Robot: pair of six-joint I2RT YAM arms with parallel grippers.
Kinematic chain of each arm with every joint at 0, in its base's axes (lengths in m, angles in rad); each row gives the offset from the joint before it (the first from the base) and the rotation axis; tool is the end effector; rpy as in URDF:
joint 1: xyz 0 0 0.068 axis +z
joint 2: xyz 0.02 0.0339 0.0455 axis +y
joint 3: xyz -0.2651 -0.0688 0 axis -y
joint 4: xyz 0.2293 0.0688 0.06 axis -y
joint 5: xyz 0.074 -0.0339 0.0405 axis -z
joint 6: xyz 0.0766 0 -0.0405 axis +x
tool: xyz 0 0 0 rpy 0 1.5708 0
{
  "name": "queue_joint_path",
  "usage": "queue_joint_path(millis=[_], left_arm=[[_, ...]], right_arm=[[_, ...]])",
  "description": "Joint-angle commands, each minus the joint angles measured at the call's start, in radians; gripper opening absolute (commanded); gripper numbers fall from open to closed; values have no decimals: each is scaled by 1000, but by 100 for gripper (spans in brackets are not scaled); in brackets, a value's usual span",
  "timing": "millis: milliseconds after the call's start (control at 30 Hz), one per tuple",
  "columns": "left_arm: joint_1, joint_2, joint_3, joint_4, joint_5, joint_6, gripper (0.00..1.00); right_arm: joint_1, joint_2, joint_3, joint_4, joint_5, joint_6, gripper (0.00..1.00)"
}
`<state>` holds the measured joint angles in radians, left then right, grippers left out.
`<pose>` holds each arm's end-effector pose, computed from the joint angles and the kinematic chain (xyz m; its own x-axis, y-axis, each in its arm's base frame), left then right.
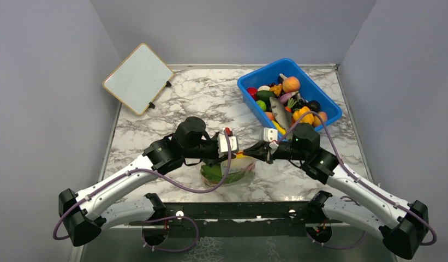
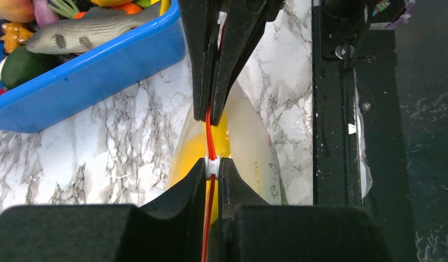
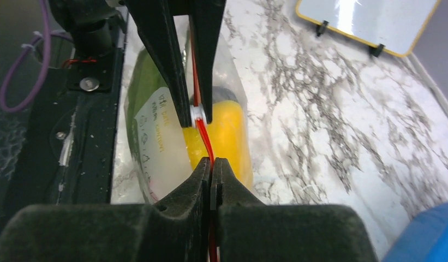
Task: Open the zip-top bag and remove the fake food
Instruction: Unzip the zipper food storage bag at the center of the board.
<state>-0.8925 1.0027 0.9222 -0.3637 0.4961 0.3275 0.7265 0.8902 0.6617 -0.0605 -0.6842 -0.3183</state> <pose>0.1212 -0.2085 0.3176 0.0517 0.3867 -0.9208 0.9905 0.0980 0.0968 0.1308 0.1810 0.2880 0.1005 -0.2351 -0.9668 -0.9857 0.1087 -0.1289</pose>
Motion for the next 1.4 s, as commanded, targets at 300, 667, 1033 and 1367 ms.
queue_joint_path(millis=[300, 667, 1033, 1367], left_arm=[[1, -34, 7, -15, -55, 21, 0], [0, -83, -12, -31, -107, 9, 0], [0, -128, -22, -79, -169, -4, 0], [1, -66, 33, -46, -209, -118, 61]], right_arm=[[-1, -161, -107, 12, 473, 78, 1], [-2, -300, -172, 32, 871, 189, 1], [-2, -333, -204, 22, 980, 237, 1], [-2, -326, -213, 37, 788, 224, 1]])
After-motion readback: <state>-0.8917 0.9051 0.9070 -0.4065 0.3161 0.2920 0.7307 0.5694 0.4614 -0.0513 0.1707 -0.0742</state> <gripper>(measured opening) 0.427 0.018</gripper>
